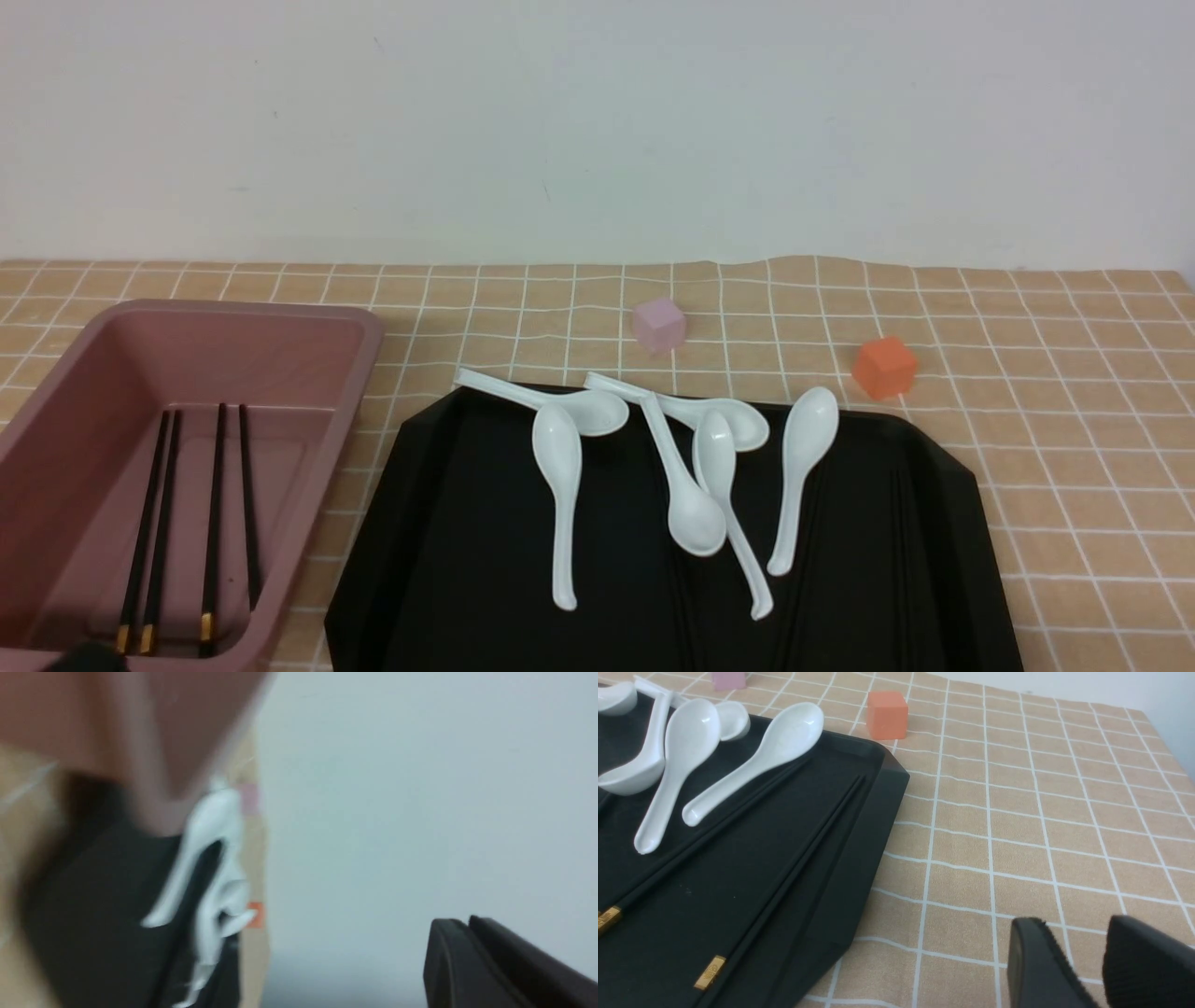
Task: On brown tablecloth take chopsticks from black tray and put them in box.
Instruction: 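Reach over to the black tray and grasp a pair of chopsticks with the left gripper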
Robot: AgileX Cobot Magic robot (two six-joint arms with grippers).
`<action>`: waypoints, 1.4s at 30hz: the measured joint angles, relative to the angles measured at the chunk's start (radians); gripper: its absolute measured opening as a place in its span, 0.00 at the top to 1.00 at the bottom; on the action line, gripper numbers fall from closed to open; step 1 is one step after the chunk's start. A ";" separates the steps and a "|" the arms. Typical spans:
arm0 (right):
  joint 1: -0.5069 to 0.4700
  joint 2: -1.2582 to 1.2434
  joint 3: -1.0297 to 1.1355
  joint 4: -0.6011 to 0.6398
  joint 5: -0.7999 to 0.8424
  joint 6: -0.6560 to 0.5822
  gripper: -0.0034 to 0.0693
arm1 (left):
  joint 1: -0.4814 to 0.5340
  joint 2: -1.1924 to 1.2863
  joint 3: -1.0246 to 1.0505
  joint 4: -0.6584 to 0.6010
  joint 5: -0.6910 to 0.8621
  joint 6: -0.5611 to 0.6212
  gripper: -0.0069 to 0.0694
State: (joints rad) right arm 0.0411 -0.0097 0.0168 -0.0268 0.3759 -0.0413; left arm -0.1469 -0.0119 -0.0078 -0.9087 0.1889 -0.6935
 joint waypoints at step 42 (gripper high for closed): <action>0.000 0.000 0.000 0.000 0.000 0.000 0.62 | -0.767 2.124 -1.668 0.977 1.002 -0.160 0.92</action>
State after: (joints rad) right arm 0.0411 -0.0097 0.0168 -0.0268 0.3759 -0.0413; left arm -0.9138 2.1124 -1.6758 0.0683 1.1913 -0.8534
